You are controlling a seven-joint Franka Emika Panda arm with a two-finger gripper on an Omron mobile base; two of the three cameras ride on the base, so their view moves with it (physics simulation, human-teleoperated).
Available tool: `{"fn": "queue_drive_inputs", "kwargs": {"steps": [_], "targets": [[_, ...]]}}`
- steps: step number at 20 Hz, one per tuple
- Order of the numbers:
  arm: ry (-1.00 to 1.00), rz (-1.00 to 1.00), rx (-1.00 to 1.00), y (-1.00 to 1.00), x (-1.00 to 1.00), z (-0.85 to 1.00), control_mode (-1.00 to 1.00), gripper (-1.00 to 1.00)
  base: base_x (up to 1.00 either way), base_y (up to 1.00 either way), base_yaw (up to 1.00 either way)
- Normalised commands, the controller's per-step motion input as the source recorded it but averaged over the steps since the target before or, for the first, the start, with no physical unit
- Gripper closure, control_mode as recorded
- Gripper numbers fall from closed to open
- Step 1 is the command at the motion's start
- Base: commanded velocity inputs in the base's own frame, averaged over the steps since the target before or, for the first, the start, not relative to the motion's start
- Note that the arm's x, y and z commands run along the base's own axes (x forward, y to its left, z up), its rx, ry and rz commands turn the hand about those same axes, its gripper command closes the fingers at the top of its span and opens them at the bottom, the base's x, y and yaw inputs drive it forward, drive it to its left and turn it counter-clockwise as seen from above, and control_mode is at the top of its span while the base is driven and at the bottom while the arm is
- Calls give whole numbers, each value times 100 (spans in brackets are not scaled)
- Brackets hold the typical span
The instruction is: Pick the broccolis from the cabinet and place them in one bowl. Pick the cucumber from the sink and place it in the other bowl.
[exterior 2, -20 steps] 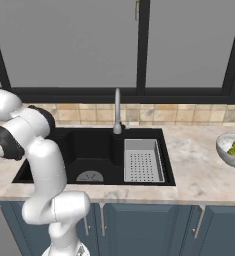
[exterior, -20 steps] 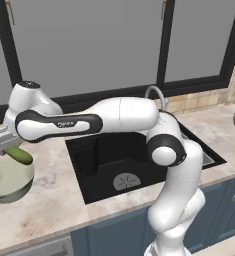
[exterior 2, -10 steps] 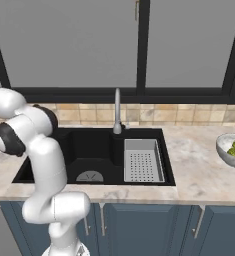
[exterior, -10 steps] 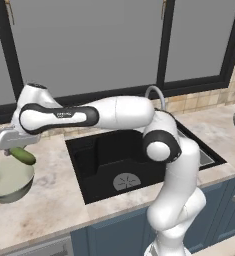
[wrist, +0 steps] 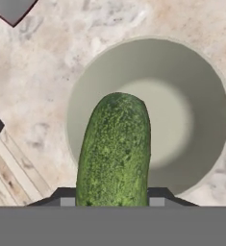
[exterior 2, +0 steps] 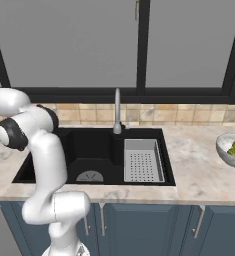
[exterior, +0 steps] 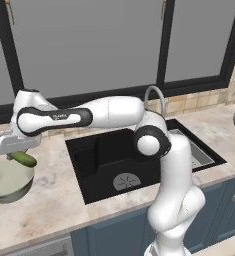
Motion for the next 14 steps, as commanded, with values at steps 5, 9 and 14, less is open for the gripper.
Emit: {"fn": "queue_drive_inputs", "kwargs": {"steps": [5, 9, 14], "targets": [[0, 0, -14, 28, 18, -1, -100, 100, 0, 0, 0], [0, 0, -11, 31, 17, -1, -100, 100, 0, 0, 0], [0, 0, -13, 19, 22, -15, -100, 100, 0, 0, 0]]}}
